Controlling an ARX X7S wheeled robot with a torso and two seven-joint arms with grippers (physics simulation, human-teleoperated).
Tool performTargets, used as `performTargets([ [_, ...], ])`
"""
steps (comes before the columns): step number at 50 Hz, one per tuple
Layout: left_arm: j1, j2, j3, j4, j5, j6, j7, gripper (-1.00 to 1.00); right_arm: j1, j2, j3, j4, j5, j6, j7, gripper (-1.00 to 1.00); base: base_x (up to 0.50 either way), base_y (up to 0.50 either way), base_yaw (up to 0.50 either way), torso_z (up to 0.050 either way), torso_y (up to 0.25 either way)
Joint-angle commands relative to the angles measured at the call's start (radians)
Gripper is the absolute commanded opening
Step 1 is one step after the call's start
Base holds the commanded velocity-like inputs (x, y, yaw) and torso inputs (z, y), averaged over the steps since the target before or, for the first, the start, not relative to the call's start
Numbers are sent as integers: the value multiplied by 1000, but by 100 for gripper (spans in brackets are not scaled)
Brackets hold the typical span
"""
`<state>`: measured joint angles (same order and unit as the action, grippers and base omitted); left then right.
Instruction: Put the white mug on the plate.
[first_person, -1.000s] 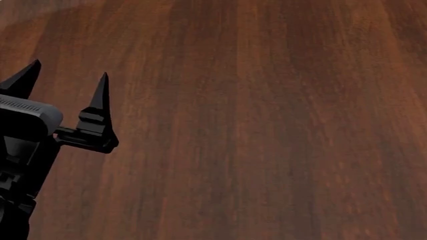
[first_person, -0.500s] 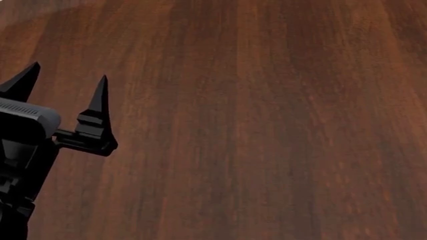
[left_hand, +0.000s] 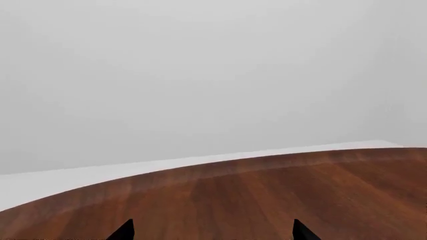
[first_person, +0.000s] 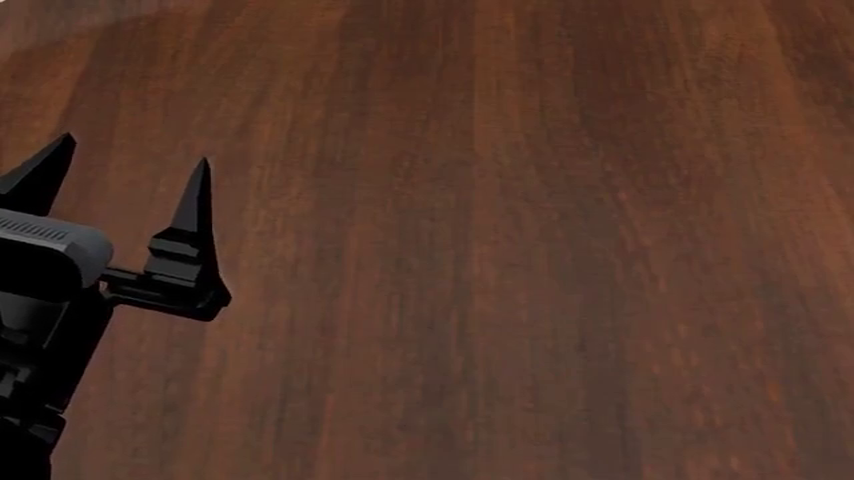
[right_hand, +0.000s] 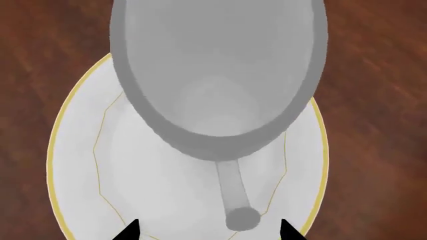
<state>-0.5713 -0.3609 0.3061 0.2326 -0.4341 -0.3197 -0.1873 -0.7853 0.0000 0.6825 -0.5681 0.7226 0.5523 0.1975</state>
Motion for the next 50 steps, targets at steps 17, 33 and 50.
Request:
performTargets([
  [17, 35, -23, -7, 57, -14, -6, -20, 100, 0, 0, 367, -306, 185, 224, 57, 100, 0, 0, 0, 0, 0],
  [33, 66, -50, -33, 114, -40, -19, -40, 100, 0, 0, 603, -479, 330, 337, 47, 100, 0, 0, 0, 0, 0],
  [50, 76, -62, -38, 144, -49, -34, -56, 100, 0, 0, 1000, -479, 449, 359, -217, 100, 0, 0, 0, 0, 0],
])
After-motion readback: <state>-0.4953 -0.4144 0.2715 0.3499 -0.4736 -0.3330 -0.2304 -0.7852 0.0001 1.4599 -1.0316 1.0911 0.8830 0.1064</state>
